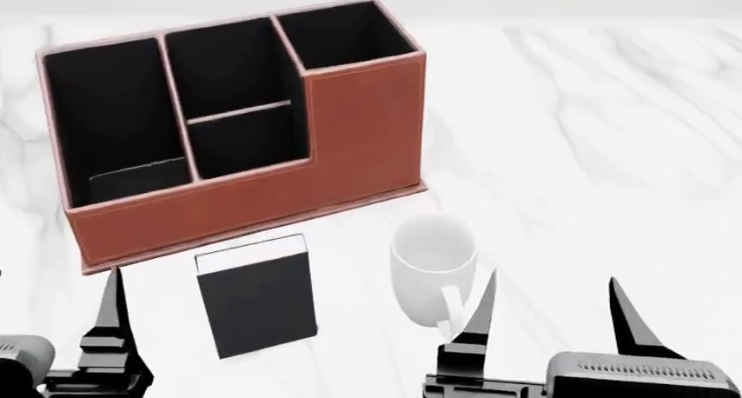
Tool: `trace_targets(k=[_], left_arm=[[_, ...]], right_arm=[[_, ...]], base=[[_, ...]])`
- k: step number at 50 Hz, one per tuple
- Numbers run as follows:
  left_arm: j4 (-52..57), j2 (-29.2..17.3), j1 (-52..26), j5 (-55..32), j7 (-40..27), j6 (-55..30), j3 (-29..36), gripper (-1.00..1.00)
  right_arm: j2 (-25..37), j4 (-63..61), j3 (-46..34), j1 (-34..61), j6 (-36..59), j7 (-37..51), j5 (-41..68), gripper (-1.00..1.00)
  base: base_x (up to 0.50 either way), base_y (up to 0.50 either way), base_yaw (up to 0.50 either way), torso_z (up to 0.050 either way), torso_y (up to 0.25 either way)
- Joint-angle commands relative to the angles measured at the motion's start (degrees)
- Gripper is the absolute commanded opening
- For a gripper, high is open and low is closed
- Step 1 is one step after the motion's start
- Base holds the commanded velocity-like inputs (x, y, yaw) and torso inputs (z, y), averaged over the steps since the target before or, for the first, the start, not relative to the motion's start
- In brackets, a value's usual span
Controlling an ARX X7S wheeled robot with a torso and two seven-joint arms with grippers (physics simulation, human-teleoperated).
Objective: Pick up the book and place it in the front compartment of the caddy.
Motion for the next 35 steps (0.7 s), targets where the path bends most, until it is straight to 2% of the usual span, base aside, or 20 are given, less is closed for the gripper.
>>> trace_targets(k=[1, 35], left_arm=[[3.6, -1.3, -0.5, -1.5, -0.9, -2.0, -0.5, 1.00], [4.7, -3.6, -0.3, -3.9, -2.4, -2.0, 0.4, 1.00]], right_arm=[[1.2, -4.7, 1.0, 0.6, 2.9, 0.1, 1.9, 1.00], [3.6, -8.1, 1.1, 0.9, 3.5, 2.0, 4.5, 1.00]], base=[[0.50, 0.00, 0.00, 0.000, 0.000], [0.50, 0.00, 0.00, 0.000, 0.001]])
